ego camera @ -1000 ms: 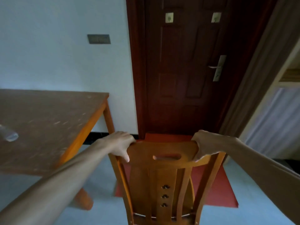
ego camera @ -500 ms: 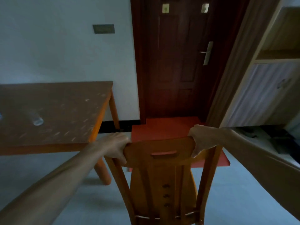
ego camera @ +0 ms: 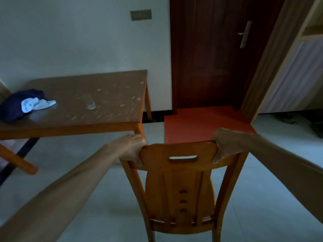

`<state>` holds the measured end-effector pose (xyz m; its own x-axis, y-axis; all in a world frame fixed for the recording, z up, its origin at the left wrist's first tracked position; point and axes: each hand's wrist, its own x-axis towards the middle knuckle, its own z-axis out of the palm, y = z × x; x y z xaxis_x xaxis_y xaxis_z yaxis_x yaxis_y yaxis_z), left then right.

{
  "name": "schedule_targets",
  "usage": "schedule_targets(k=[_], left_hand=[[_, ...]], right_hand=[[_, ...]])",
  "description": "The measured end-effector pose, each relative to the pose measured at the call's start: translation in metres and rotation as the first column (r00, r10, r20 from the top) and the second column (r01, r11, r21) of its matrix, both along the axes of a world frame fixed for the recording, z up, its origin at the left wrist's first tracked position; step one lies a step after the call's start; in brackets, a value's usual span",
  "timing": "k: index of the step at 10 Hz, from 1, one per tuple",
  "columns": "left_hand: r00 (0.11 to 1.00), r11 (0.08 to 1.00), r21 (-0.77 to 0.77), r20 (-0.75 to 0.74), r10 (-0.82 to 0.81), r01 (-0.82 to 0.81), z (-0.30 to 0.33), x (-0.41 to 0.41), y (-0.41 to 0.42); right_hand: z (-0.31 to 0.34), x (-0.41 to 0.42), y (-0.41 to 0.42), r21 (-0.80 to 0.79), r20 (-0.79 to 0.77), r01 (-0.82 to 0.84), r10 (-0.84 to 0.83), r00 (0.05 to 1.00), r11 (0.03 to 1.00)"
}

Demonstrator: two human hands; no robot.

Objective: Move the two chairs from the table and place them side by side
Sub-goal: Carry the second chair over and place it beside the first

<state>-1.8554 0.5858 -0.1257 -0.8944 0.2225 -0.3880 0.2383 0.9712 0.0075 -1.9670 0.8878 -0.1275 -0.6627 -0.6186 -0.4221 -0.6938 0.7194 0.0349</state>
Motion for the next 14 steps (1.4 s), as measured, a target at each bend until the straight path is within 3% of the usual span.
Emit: schedule_targets(k=[1, 3, 5, 8, 11, 14], left_hand=[[0.997, 0.997, 0.033, -0.044, -0.061, 0.063, 0.0, 0.034, -0.045], [0.995, 0.997, -0.019, -0.074, -0.073, 0.071, -0.006, 0.123, -0.155], [0.989, 0.994, -0.015, -0.094, -0.111, 0.11, 0.008, 0.209, -0.229], [0.996, 0.999, -0.028, -0.083, -0.039, 0.037, 0.015, 0.348, -0.337], [0.996, 0.998, -0.017, -0.058, -0.061, 0.06, 0.003, 0.483, -0.465], [0.995, 0.998, -0.004, -0.08, -0.057, 0.057, -0.004, 0.599, -0.528]], right_hand=[[0.017, 0.059, -0.046, -0.079, 0.104, 0.125, -0.116, 0.988, 0.989], [0.02, 0.158, -0.144, -0.149, 0.151, 0.053, -0.03, 0.988, 0.987], [0.017, 0.245, -0.214, -0.184, 0.159, 0.08, -0.05, 0.986, 0.98], [0.024, 0.371, -0.327, -0.293, 0.159, 0.038, 0.01, 0.987, 0.955], [0.016, 0.505, -0.459, -0.241, 0.198, 0.058, -0.01, 0.98, 0.969], [0.012, 0.615, -0.522, -0.224, 0.22, 0.031, 0.02, 0.975, 0.974]])
